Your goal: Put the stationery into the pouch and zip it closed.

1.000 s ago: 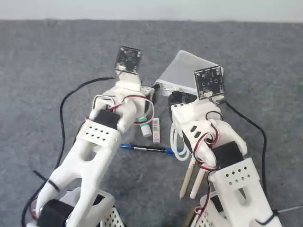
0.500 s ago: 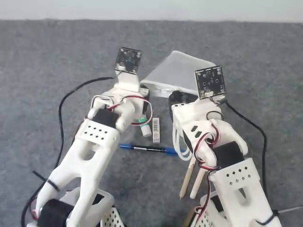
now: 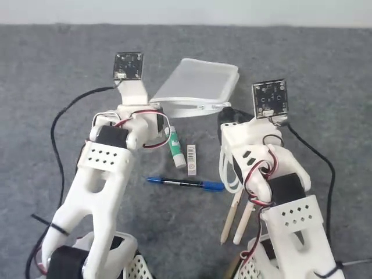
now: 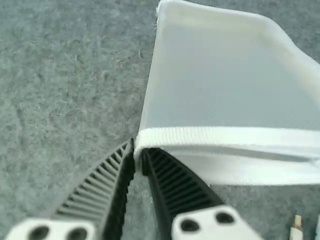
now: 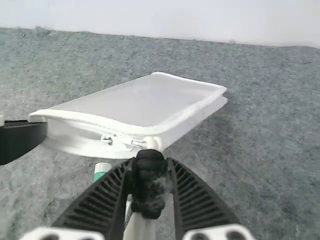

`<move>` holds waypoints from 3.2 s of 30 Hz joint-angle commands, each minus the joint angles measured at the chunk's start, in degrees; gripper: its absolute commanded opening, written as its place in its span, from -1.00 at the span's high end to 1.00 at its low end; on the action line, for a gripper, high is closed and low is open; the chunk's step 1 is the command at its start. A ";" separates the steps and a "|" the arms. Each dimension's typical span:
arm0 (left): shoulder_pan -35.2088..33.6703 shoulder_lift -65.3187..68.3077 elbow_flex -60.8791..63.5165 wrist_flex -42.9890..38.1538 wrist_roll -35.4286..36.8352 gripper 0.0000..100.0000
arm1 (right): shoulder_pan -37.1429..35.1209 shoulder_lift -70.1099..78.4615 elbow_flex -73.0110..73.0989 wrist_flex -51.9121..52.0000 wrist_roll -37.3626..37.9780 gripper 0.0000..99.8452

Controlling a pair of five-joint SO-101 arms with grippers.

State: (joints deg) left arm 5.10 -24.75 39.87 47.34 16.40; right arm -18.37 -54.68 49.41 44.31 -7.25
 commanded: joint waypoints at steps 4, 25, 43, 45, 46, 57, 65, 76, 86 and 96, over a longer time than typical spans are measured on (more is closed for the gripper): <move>-1.32 -3.08 -2.86 0.62 0.97 0.98 | 4.18 -2.77 -2.11 -1.54 0.18 0.99; 1.14 -2.46 -2.51 -0.44 0.88 0.46 | -1.27 -11.56 -2.20 3.74 0.26 0.99; 2.11 -2.46 1.54 -8.26 -2.46 0.98 | -2.77 -11.65 -2.29 4.70 0.70 0.98; 2.11 -2.46 1.10 -6.24 -2.55 0.98 | -2.59 -11.65 -2.37 4.88 0.70 0.95; 2.11 -2.90 0.75 -4.92 -2.46 0.98 | -2.59 -11.56 -2.46 5.58 0.70 0.90; -1.76 -2.99 -7.60 7.91 -0.44 0.98 | -2.59 -5.76 -10.90 16.40 0.70 0.73; -6.07 -3.08 -10.07 11.52 -0.35 0.98 | -2.51 6.81 -18.20 23.78 0.35 0.73; -10.55 -3.08 -17.27 24.18 -0.35 0.98 | -2.51 12.79 -18.11 33.98 -4.92 0.72; -12.31 -3.08 -18.42 26.99 -0.53 0.98 | 6.20 25.63 -18.02 34.51 -5.45 0.73; -12.31 -3.08 -17.89 26.90 -0.44 0.98 | 8.92 40.92 -18.37 33.98 -5.45 0.73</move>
State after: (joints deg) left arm -6.77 -24.66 24.48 73.63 15.16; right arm -10.29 -15.12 34.64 79.30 -12.00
